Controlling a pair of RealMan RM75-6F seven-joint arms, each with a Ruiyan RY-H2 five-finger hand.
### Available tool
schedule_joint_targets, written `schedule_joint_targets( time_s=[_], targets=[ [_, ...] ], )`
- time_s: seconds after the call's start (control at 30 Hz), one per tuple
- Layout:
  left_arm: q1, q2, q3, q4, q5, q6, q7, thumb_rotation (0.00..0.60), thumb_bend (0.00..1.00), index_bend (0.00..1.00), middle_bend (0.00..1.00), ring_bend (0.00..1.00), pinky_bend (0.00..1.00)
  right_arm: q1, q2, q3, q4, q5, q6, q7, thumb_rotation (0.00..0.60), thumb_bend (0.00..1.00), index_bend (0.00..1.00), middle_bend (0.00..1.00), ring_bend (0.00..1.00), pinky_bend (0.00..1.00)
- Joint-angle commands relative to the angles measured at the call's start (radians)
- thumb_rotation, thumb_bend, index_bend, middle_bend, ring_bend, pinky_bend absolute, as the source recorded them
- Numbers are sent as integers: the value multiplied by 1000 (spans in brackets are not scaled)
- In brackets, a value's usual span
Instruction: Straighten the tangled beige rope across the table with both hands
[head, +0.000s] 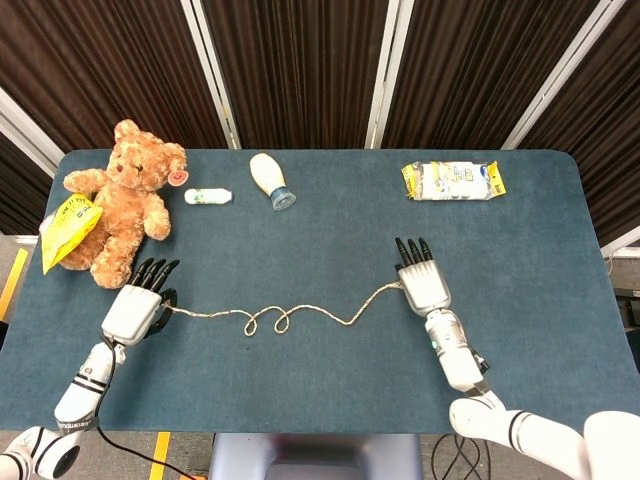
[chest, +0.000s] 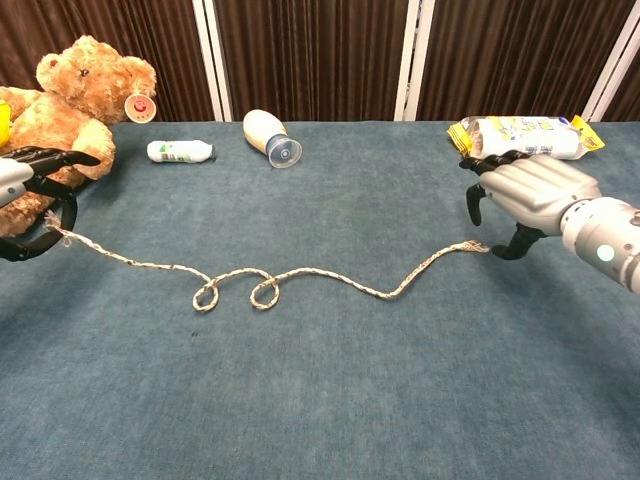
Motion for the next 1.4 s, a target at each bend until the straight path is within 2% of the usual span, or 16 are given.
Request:
schedule_joint_targets(
  time_s=[0.03,0.17,0.5,1.2,1.4],
  targets=[
    [-1,-1,-1,4,-1,-3,-3,600,492,612,53,0,5,12,-13,0,16,11,-3,-6,600,400,548,0,0,0],
    [-4,-3,-2,15,-2,-9,-8,600,532,613,54,0,6,30,-32,-4,41,29,-13,-17,600,473,555,0,0,0],
    [-10,-23,-6,74,-11,-31,-44,600,539,615,54,0,6,81,-114,-19,149,86,-26,-53,600,472,564,0,0,0],
    [-11,-19,-7,78,-9,-27,-48,600,539,620,53,0,6,94,-120,-47,162,117,10,-61,600,475,682,18,0,0],
    [-11,-20,-8,81,-13,-31,-48,600,538,620,54,0,6,95,-118,-51,161,130,18,-74,600,564,747,63,0,0]
  ],
)
